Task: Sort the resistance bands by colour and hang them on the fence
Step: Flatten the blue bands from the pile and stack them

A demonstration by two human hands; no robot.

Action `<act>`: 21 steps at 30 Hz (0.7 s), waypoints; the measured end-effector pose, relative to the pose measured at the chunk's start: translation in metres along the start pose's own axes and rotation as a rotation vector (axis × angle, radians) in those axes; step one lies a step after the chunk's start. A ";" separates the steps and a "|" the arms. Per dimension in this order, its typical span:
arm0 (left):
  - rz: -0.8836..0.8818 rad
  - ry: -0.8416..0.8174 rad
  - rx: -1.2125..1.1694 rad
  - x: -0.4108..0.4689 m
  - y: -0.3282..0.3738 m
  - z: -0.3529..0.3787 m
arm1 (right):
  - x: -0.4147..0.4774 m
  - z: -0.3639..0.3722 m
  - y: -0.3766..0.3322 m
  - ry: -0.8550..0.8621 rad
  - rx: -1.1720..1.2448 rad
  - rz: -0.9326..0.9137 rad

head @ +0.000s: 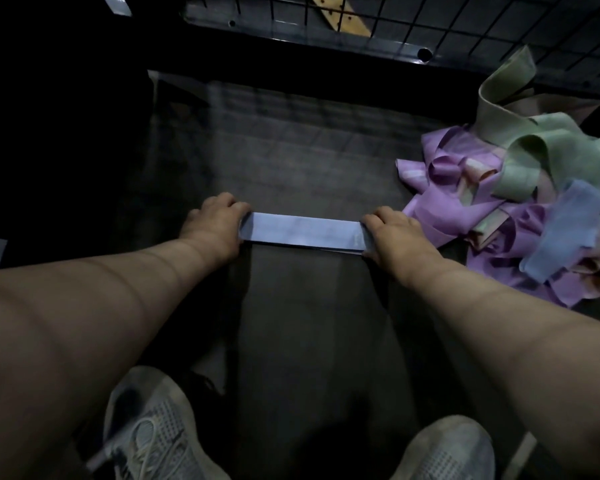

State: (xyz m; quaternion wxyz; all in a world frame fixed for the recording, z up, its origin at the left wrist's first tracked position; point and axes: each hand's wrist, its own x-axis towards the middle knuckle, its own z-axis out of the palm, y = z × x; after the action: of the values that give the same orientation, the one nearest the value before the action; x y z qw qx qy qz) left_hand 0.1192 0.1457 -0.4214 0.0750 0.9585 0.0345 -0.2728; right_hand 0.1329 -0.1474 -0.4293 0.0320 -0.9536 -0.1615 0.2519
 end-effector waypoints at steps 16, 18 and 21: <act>-0.606 0.207 -0.731 0.004 -0.008 0.021 | -0.014 0.020 -0.021 0.259 0.710 0.704; -0.378 0.167 -0.395 -0.001 -0.007 0.013 | -0.015 0.012 -0.019 0.237 0.531 0.516; 0.048 0.055 -0.013 -0.002 -0.013 0.000 | -0.010 -0.001 -0.009 0.090 0.187 0.138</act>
State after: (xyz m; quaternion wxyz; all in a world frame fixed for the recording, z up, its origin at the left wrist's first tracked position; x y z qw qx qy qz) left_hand 0.1162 0.1583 -0.4216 0.0864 0.9658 0.0154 -0.2441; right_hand 0.1228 -0.1419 -0.4225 0.1106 -0.9657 -0.0696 0.2245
